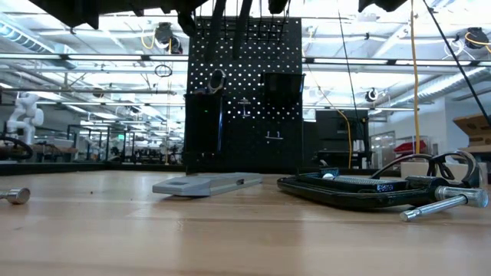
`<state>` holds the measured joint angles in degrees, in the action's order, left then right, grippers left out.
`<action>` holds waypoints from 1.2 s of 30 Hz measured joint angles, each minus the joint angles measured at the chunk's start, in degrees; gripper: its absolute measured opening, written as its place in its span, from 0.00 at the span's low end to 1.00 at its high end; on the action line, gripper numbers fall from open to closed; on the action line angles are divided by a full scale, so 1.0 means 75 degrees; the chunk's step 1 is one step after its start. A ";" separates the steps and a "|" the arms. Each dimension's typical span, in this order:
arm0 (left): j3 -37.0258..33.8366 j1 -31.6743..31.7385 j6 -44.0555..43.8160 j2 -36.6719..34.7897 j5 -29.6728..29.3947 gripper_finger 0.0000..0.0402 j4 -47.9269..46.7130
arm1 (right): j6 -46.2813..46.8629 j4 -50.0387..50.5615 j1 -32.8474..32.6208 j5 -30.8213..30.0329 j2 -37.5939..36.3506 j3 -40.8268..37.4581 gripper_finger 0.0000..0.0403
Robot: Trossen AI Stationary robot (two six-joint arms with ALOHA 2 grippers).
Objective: Hang tools onto peg board
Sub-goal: Put the slip-joint pliers into the left black bin on the peg board
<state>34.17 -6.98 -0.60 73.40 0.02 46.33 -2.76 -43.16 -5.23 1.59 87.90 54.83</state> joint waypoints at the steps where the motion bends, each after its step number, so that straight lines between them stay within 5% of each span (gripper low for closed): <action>1: 0.0000 0.0000 0.0000 -0.0005 0.0028 0.00 0.0000 | -0.0025 0.0074 0.0000 -0.0078 0.0000 0.0000 0.19; 8: 0.0000 0.0006 -0.0075 -0.0011 0.0089 0.04 -0.0281 | -0.0318 0.0422 0.0026 -0.0202 -0.0009 0.0003 0.13; 20: 0.0006 0.0000 -0.0277 -0.0476 -0.0656 0.35 -0.1054 | -0.0320 0.1285 0.0254 -0.0451 -0.0072 -0.0003 0.13; 30: 0.0006 0.0202 -0.0274 -0.2471 -0.1239 0.36 -0.3436 | 0.0560 0.1322 0.0563 -0.0727 -0.0315 -0.0003 0.13; 36: 0.0006 0.0478 -0.0284 -0.2825 -0.1239 0.36 -0.3362 | 0.1114 0.1761 0.0784 -0.1279 -0.0309 0.0170 0.13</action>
<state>34.22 -3.40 -2.73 52.22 -9.28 21.11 5.59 -29.95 0.64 -8.00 85.58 56.11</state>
